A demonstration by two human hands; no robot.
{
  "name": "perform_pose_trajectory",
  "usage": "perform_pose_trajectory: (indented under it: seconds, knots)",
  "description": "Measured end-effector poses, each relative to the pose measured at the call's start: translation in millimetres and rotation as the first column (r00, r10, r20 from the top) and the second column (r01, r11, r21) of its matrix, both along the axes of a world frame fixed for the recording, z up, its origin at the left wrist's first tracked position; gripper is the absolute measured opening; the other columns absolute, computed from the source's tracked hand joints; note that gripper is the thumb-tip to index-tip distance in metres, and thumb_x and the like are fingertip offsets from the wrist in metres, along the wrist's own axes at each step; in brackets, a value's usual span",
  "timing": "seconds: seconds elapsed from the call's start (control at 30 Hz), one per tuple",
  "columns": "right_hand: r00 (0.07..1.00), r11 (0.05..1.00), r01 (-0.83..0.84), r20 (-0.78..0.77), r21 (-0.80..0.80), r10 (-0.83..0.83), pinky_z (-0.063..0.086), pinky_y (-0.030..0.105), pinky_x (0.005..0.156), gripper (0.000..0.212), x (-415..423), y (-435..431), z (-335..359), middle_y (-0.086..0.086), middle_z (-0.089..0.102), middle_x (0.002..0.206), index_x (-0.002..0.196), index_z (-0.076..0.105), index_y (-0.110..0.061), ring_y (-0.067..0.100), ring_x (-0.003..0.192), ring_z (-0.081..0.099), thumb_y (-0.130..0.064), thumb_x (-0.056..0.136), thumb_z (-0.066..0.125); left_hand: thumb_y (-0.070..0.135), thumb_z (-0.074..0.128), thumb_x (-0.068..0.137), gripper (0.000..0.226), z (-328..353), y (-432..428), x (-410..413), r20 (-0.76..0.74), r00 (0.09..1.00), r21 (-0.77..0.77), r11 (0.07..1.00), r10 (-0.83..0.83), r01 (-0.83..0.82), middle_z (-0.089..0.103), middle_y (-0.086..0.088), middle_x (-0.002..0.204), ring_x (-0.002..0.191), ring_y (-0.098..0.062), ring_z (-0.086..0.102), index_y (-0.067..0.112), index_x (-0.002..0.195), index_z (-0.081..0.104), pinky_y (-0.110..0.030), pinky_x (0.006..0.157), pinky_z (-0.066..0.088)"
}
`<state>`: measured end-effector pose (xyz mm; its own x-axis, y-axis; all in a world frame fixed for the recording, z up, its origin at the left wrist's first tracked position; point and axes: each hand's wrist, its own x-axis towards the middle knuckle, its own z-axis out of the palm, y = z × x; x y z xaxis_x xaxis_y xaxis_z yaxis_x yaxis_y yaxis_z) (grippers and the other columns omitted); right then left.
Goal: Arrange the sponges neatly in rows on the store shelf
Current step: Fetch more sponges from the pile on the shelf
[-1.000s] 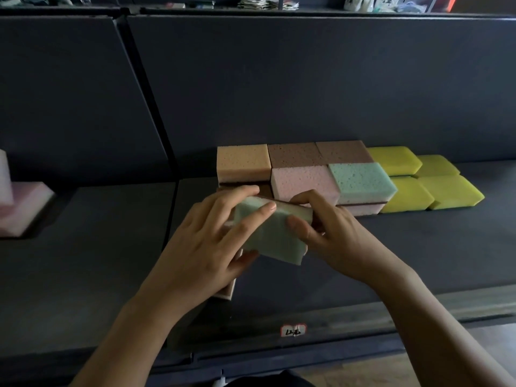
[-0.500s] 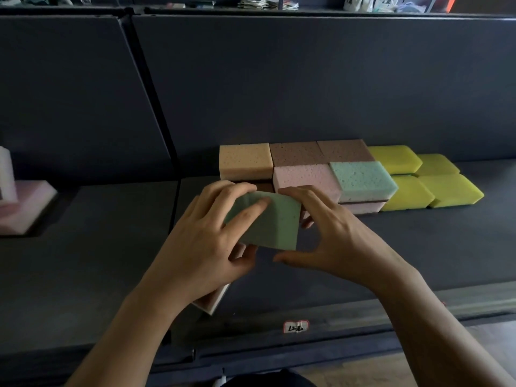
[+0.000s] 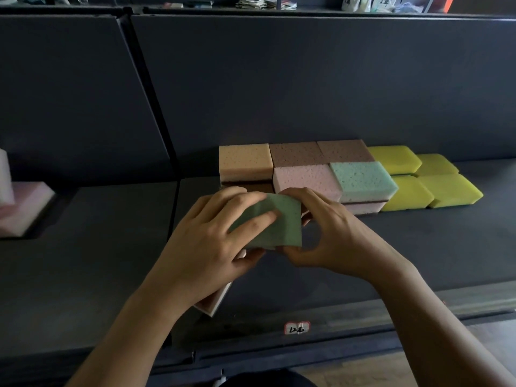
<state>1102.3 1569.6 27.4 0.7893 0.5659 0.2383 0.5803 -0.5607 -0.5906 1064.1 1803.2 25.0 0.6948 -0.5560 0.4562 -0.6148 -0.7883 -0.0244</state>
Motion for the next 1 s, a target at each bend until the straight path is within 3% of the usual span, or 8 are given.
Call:
perform_pose_trajectory:
  seconds: [0.23, 0.43, 0.53, 0.67, 0.77, 1.0]
  knots:
    - [0.999, 0.998, -0.035, 0.025, 0.047, 0.033, 0.05, 0.017, 0.084, 0.076, 3.2, 4.3, 0.9, -0.016, 0.055, 0.12, 0.14, 0.044, -0.02, -0.002, 0.1, 0.057, -0.043, 0.076, 0.079, 0.036, 0.07, 0.086, 0.049, 0.2, 1.7, 2.8, 0.028, 1.0, -0.025, 1.0, 0.0, 0.0, 0.052, -0.006, 0.138, 0.132, -0.026, 0.045, 0.019, 0.131, 0.06, -0.044, 0.1, 0.044]
    - [0.997, 1.0, 0.016, 0.071, 0.003, -0.016, 0.037, 0.001, 0.083, 0.088, 3.4, 1.1, 0.1, -0.035, 0.043, 0.113, 0.15, 0.035, -0.026, -0.016, 0.1, 0.047, -0.059, 0.077, 0.071, 0.035, 0.064, 0.087, 0.046, -1.9, 4.4, 5.2, 0.04, 0.999, -0.081, 0.996, 0.029, -0.025, 0.055, -0.008, 0.137, 0.131, -0.027, 0.047, 0.017, 0.13, 0.062, -0.043, 0.101, 0.045]
    - [0.99, 0.996, 0.076, 0.113, 0.047, -0.081, 0.041, 0.009, 0.085, 0.068, 5.6, -2.2, 3.9, -0.026, 0.051, 0.121, 0.145, 0.043, -0.028, -0.005, 0.105, 0.051, -0.063, 0.088, 0.056, 0.036, 0.065, 0.087, 0.048, -2.1, 8.4, 6.9, 0.031, 0.998, -0.111, 0.992, 0.063, -0.059, 0.054, -0.008, 0.137, 0.131, -0.026, 0.047, 0.016, 0.13, 0.062, -0.043, 0.101, 0.044]
    - [0.923, 0.975, 0.22, 0.315, 0.037, -0.22, 0.044, 0.03, 0.099, 0.035, 17.6, -5.9, 0.8, -0.004, 0.06, 0.127, 0.13, 0.059, -0.018, 0.016, 0.12, 0.052, -0.032, 0.097, 0.06, 0.038, 0.06, 0.087, 0.049, -0.6, 12.9, 11.7, 0.015, 0.994, -0.121, 0.987, 0.107, -0.105, 0.054, -0.006, 0.137, 0.129, -0.025, 0.047, 0.015, 0.13, 0.062, -0.042, 0.102, 0.044]
    - [0.902, 0.954, 0.292, 0.35, -0.062, -0.254, 0.046, 0.042, 0.099, 0.044, 28.8, -6.4, -9.6, -0.002, 0.058, 0.132, 0.13, 0.06, -0.02, 0.021, 0.124, 0.051, -0.025, 0.088, 0.071, 0.036, 0.065, 0.086, 0.05, -0.8, 13.0, 17.6, -0.016, 0.992, -0.118, 0.985, 0.128, -0.129, 0.053, -0.003, 0.137, 0.129, -0.024, 0.047, 0.017, 0.132, 0.059, -0.044, 0.1, 0.045]
    - [0.876, 0.927, 0.352, 0.393, -0.127, -0.279, 0.043, 0.039, 0.093, 0.046, 35.9, -6.6, -25.7, -0.002, 0.06, 0.131, 0.126, 0.063, -0.023, 0.023, 0.121, 0.053, -0.02, 0.083, 0.077, 0.034, 0.07, 0.08, 0.057, -3.1, 8.8, 32.5, -0.064, 0.983, -0.08, 0.981, 0.174, -0.179, 0.052, -0.003, 0.137, 0.129, -0.024, 0.046, 0.018, 0.134, 0.058, -0.046, 0.098, 0.047]
